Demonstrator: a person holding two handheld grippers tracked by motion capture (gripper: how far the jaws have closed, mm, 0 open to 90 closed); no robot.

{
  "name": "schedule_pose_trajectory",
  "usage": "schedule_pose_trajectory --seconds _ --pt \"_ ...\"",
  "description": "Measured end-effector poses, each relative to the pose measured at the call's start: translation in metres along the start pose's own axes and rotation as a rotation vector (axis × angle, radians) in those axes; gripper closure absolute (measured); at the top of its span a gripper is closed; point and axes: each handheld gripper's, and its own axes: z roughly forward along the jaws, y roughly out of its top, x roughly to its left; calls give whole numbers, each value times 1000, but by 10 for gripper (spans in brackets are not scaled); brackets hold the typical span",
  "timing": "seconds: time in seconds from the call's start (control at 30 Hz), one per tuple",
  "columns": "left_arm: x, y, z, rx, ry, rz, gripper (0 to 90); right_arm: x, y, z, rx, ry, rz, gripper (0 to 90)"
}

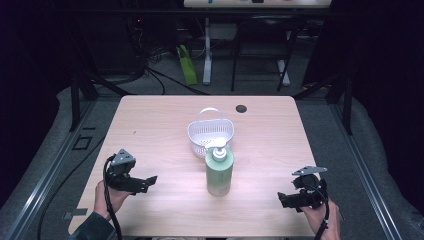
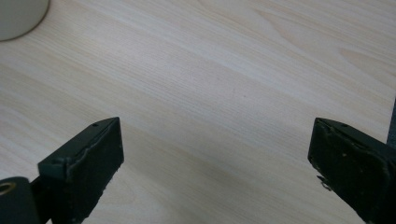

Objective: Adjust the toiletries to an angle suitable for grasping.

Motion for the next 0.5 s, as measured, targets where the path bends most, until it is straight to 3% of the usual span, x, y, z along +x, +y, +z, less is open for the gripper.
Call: schedule_pose_trajectory --seconds 0.27,0.5 --pt "-8 4 -1 -5 -8 30 1 -2 0 7 28 -33 -30 0" --pt "-15 9 -3 -12 -20 49 1 -1 2 13 54 -29 -58 0"
